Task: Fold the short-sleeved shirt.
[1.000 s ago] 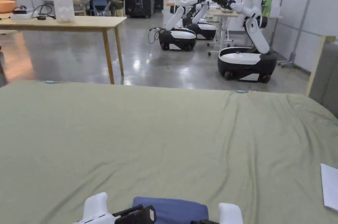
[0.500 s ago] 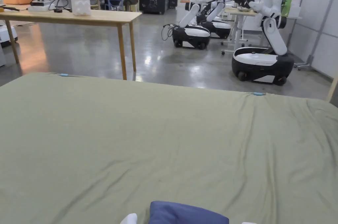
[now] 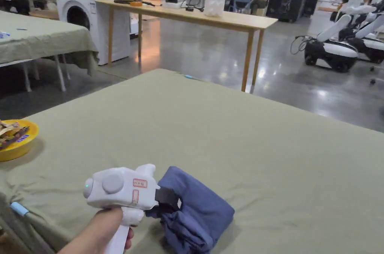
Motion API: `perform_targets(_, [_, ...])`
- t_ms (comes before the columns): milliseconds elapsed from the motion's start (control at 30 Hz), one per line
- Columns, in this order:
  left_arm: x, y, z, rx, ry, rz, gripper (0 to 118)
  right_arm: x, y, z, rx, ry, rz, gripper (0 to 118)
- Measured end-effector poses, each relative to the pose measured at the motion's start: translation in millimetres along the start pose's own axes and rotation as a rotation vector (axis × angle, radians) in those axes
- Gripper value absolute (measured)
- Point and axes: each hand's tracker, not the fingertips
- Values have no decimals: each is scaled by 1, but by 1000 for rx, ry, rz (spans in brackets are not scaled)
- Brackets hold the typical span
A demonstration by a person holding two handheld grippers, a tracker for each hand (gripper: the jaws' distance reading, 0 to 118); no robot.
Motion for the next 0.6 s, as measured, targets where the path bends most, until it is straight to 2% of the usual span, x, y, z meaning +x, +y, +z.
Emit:
perform_targets(100, [-51, 37, 23, 11, 109, -7, 31, -10, -1, -11, -6, 21, -7, 1])
perform_targets(233, [-67, 43, 51, 11, 168, -1, 32, -22, -3, -18, -25, 14, 25, 1])
perform_targets(267, [-78, 47, 47, 14, 169, -6, 36, -23, -4, -18, -27, 15, 24, 1])
perform_targets(333, [-80, 41, 48, 52, 228, -22, 100, -25, -4, -19, -35, 16, 14, 1])
perform_targets(367, [-81, 36, 53, 65, 236, -19, 118, -25, -3, -19, -40, 10, 16, 1])
perform_targets(400, [-77, 29, 63, 109, 228, -19, 116, -26, -3, -18, -45, -1, 21, 1])
perform_targets(467, [-67, 25, 78, 194, 320, 12, 117, -29, -1, -7, -44, -1, 27, 1])
perform_targets(600, [-20, 13, 116, 355, 380, -141, 114, -21, 2, 16, -23, -39, 61, 1])
